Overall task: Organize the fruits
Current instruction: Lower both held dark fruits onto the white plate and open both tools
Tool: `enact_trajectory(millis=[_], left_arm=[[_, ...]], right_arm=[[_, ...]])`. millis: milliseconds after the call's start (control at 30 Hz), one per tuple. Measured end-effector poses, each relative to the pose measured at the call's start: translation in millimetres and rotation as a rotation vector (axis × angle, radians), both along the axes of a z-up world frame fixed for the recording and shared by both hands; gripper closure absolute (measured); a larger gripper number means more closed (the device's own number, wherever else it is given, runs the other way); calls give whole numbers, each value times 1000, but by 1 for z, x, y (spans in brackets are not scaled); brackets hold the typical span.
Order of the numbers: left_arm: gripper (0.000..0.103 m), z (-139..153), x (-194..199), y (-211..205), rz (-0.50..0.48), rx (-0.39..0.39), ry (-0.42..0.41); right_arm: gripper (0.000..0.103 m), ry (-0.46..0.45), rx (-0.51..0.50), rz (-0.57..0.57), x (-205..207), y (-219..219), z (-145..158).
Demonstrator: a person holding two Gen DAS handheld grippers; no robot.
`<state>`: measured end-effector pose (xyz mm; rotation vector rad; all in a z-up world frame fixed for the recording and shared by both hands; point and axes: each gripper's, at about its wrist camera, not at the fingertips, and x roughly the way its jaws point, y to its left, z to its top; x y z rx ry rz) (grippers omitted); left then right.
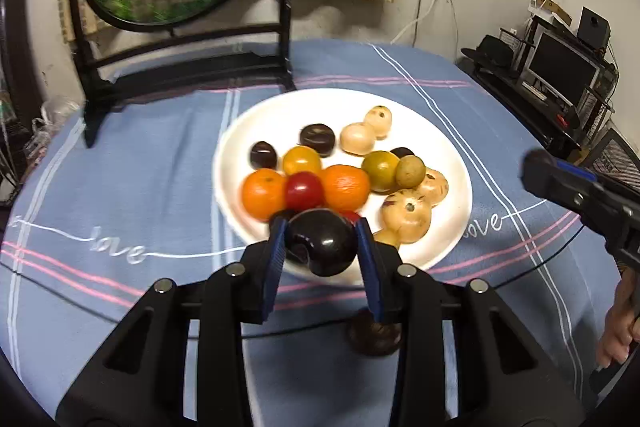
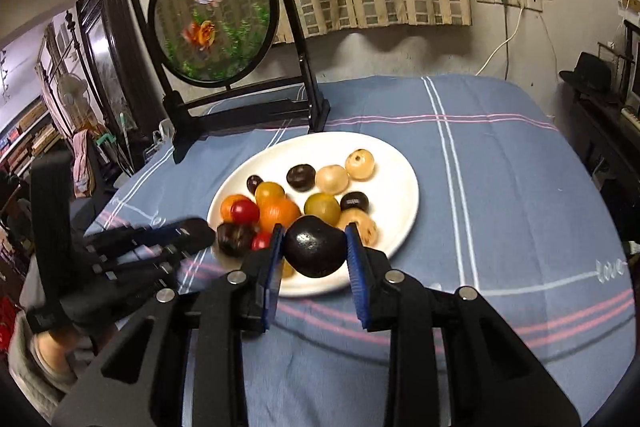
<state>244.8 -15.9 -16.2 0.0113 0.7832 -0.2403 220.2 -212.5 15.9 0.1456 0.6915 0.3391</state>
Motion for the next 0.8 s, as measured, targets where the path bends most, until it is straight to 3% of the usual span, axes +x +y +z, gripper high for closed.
enact_trajectory(millis=[233, 367, 467, 500, 567, 600, 633, 667, 700, 800], left_arm=[[66, -27, 23, -16, -26, 16, 28], [63, -28, 27, -13, -35, -6, 32], [53, -24, 26, -12, -33, -18, 20], [45, -22, 25, -11, -28, -15, 11], [44, -17, 20, -10, -24, -8, -7], [44, -14, 18, -9, -24, -10, -14], [44, -12, 16, -9, -24, -16, -17], [44, -10, 15, -8, -21, -19, -18], [44, -9, 14, -7, -19, -20, -20], [44, -6, 7, -3, -6, -14, -27]], right_arm=[[71, 115, 57, 39, 52, 12, -34], [71, 170, 25, 23, 65, 14, -52], [71, 174, 18, 19, 65, 12, -53], [71, 170, 21, 18, 65, 11, -52], [69, 153, 41, 22, 62, 10, -47], [58, 150, 44, 23, 60, 9, -45], [28, 143, 48, 22, 59, 9, -43], [19, 124, 52, 13, 57, 8, -40], [13, 81, 54, -4, 52, 7, -34], [13, 35, 35, -13, 47, 5, -25]])
